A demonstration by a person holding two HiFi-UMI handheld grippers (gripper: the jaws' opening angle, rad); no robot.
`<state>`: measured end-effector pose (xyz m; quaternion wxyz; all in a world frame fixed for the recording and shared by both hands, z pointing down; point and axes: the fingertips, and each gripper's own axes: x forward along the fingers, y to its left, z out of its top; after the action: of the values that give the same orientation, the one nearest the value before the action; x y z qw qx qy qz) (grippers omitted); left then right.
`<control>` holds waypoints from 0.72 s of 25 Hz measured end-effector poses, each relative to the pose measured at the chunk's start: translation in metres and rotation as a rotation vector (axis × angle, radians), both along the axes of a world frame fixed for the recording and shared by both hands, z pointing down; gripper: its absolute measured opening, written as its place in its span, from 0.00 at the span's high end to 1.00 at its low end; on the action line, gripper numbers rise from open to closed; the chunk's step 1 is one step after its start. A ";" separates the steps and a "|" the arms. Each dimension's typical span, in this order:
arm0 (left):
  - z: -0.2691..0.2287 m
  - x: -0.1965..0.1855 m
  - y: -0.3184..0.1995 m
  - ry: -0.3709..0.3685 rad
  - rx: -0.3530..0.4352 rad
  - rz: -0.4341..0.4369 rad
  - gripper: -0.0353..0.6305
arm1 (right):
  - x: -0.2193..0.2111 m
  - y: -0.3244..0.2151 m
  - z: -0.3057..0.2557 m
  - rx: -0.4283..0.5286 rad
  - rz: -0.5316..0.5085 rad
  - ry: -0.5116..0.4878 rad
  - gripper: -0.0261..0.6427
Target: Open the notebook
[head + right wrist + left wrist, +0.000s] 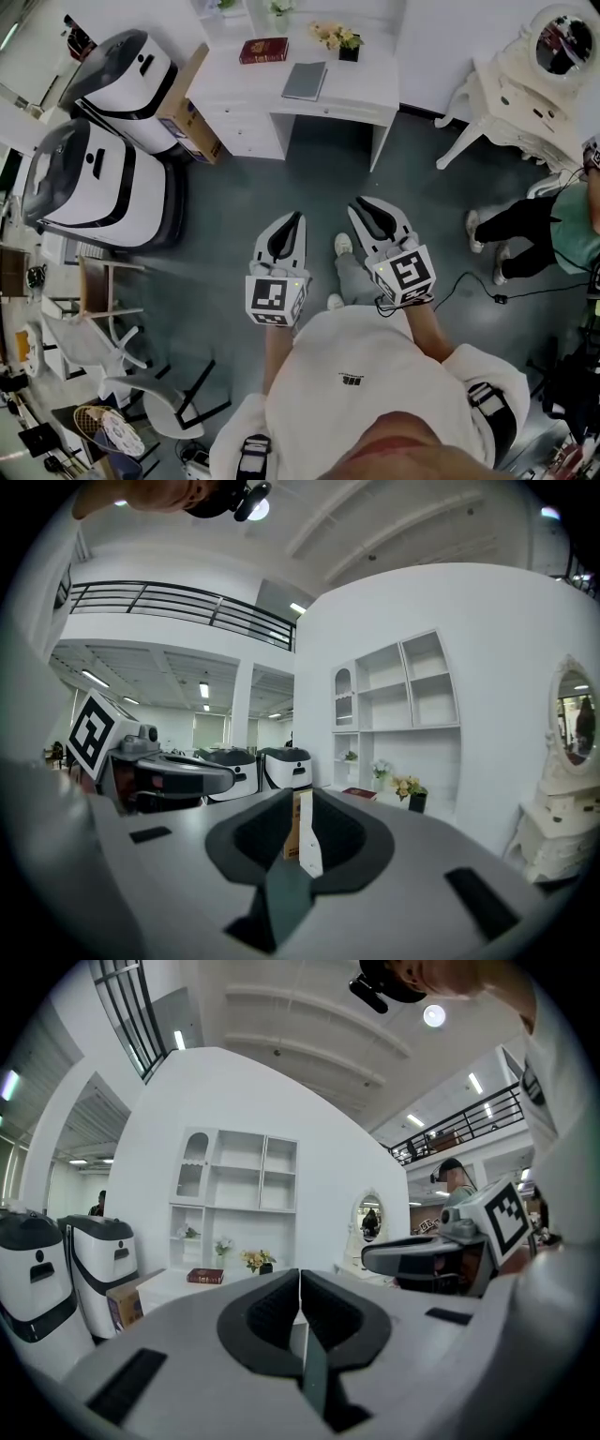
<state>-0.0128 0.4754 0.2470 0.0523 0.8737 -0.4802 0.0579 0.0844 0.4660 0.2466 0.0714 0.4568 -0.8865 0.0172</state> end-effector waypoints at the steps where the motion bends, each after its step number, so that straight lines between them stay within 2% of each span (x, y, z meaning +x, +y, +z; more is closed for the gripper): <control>1: 0.001 0.001 -0.006 0.000 0.000 0.002 0.95 | 0.001 -0.005 0.001 -0.002 0.002 0.001 0.89; 18: 0.000 0.003 -0.135 0.000 -0.029 -0.021 0.95 | 0.000 -0.143 0.004 -0.042 -0.028 0.004 0.89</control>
<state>-0.0099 0.3400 0.2466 0.0654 0.8677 -0.4885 0.0642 0.0840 0.3228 0.2506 0.0829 0.4430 -0.8921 0.0338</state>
